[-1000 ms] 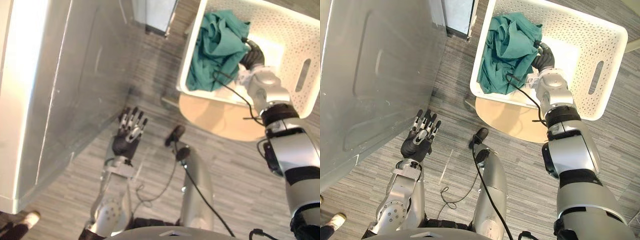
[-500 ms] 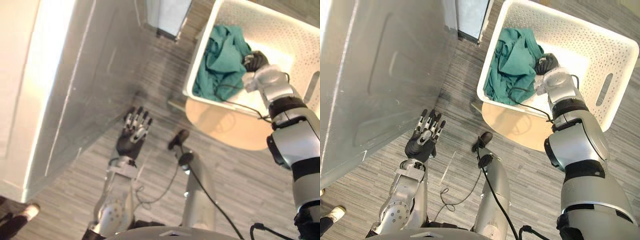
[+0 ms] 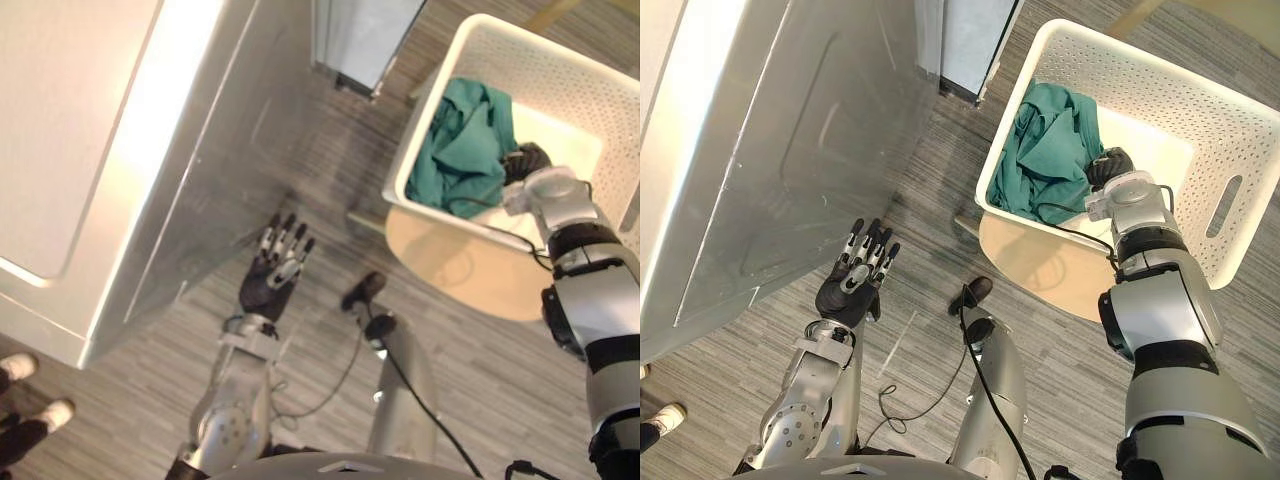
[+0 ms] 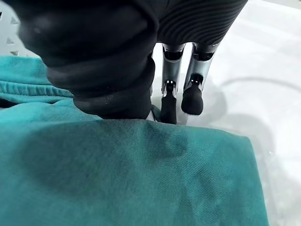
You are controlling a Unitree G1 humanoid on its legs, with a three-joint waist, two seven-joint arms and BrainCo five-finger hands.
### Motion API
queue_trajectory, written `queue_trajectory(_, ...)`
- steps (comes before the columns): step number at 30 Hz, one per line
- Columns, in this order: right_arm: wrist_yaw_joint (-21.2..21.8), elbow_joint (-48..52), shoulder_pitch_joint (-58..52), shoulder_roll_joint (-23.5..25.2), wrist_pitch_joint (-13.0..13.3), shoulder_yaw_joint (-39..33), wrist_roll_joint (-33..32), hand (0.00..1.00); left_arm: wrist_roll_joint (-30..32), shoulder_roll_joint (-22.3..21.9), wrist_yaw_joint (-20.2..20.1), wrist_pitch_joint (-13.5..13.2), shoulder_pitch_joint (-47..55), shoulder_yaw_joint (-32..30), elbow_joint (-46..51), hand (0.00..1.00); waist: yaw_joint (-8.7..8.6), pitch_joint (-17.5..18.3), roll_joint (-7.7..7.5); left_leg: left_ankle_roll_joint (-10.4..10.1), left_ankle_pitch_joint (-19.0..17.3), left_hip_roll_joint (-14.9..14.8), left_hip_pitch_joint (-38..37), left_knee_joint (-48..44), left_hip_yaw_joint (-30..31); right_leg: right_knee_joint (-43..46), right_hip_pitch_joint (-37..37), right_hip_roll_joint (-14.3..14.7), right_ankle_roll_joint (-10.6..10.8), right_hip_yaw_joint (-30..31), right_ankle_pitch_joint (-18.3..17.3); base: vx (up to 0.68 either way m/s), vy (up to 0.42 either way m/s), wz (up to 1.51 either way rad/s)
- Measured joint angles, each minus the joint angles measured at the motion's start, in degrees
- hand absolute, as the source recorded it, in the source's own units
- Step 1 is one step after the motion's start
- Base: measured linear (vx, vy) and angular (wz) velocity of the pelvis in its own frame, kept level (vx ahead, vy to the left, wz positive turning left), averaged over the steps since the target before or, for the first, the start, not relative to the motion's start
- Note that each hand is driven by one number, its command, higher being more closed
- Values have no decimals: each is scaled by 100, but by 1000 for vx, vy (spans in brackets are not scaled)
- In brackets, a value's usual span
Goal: Pick up the laundry basket with both hands and put the clothes into the washing machine.
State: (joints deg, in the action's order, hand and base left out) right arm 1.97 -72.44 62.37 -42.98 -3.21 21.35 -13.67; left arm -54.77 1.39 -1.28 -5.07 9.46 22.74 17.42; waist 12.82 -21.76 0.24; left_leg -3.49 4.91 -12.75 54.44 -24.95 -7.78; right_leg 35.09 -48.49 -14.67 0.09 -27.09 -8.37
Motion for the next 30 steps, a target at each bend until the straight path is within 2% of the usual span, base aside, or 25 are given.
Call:
queue_trajectory(2, -151, 39, -98, -1, 2, -162, -977, 100, 0, -27, 77, -25, -25, -27, 0, 0, 1, 1, -1, 3, -2, -12, 24, -32, 1, 0, -16, 6, -3, 10, 16, 9, -29, -3)
queue_trajectory(5, -243, 195, -206, -2, 54, -398, -2066, 100, -1, -44, 123, -59, -28, -149, 1, 0, -28, 1, -2, 18, -12, -46, 92, -103, -23, 9, -86, 26, -14, 61, 48, 1, -27, -10)
queue_trajectory(10, -277, 476, -392, 37, 57, -641, -3081, 100, -9, -87, 150, -185, -27, -320, 1, 0, -43, 1, -2, 32, -29, -131, 95, -203, -33, 7, -84, 101, -46, 101, 81, -2, -41, -9)
queue_trajectory(15, -420, 1196, -505, 250, 288, -1340, -3710, 100, -24, -78, 182, -218, -24, -430, -1, 0, -125, 1, -3, 37, -32, -242, 89, -294, -44, -13, -63, 190, -51, 119, 110, -1, -48, -10)
queue_trajectory(21, -598, 2220, -687, 461, 473, -1726, -4177, 100, -138, -24, 190, -247, -9, -425, -10, 0, -240, -4, -11, 36, -32, -337, 42, -343, -68, -70, -16, 285, -65, 148, 174, 7, -41, -9)
queue_trajectory(27, -636, 4302, -1495, 654, 812, -2191, -4571, 100, -248, 35, 208, -251, 44, -384, -68, 0, -373, -37, -69, 77, -154, -384, -198, -396, -209, -109, 152, 302, -42, 270, 204, 19, -19, -8)
queue_trajectory(30, -662, 5332, -1970, 675, 987, -2248, -4742, 100, -260, 121, 214, -265, 49, -262, -68, 0, -428, -97, -172, 57, -180, -393, -292, -394, -274, -158, 223, 302, -24, 304, 217, 31, -4, -7)
